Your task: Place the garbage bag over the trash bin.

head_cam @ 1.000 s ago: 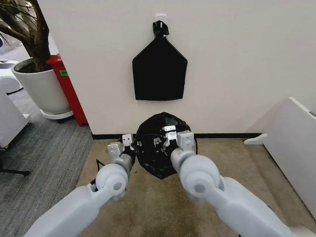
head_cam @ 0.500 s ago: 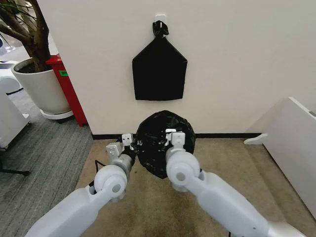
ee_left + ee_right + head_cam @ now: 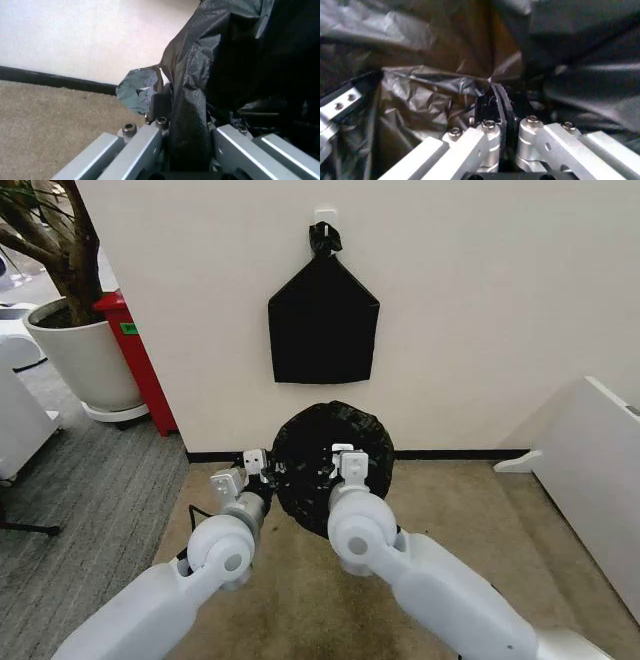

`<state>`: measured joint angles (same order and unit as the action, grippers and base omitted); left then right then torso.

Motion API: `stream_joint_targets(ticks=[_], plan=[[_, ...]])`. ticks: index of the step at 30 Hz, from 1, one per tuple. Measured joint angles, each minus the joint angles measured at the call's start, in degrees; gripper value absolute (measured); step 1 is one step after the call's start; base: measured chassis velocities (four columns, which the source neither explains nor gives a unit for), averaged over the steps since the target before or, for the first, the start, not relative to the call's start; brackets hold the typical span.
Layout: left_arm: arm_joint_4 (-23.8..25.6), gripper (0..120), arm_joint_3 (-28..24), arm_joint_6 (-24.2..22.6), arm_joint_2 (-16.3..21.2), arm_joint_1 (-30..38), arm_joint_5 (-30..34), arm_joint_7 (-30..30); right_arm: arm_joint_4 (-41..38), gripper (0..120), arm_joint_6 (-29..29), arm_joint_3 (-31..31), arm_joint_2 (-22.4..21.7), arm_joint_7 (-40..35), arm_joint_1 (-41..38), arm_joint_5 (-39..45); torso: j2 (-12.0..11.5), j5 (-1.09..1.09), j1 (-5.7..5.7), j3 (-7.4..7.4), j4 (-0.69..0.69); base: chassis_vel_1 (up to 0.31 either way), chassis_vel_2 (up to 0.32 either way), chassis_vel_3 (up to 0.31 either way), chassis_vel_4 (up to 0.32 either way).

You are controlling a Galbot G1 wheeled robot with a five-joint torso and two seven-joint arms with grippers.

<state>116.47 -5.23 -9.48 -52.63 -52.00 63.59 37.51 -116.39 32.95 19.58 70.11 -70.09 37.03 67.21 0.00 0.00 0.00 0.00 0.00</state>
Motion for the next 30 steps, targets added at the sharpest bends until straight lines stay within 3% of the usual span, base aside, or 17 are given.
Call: stream_joint_targets(ticks=[8,14,17,25,30], plan=[[1.02,0,0.03,0.29,0.17,-0.24,-0.21,-0.34,7.87,0,0.09,-1.11,1.61,3.42,-0.53,-3.1,0.0,0.0,0.0,0.0,-0.01,0.0,0.0,0.0,0.0],[2.32,0,-0.23,0.42,0.17,-0.87,-1.12,-0.96,18.21,0,-0.17,-2.29,6.04,5.61,-1.54,-5.23,0.0,0.0,0.0,0.0,0.01,0.0,0.0,0.0,0.0],[2.44,0,-0.25,0.42,0.15,-1.24,-1.59,-1.32,19.0,0,-0.68,-2.11,6.79,5.91,-2.08,-5.6,0.0,0.0,0.0,0.0,-0.01,0.0,0.0,0.0,0.0],[0.62,0,0.57,0.64,-0.39,-1.78,-2.73,-2.29,10.61,0,-1.33,-0.49,4.6,1.4,-2.08,-0.86,0.0,0.0,0.0,0.0,-0.02,0.0,0.0,0.0,0.0],[0.8,0,0.57,0.91,-0.62,-2.3,-3.22,-2.5,12.76,0,-1.66,-1.06,5.5,0.84,-2.41,0.41,0.0,0.0,0.0,0.0,0.0,0.0,0.0,0.0,0.0]])
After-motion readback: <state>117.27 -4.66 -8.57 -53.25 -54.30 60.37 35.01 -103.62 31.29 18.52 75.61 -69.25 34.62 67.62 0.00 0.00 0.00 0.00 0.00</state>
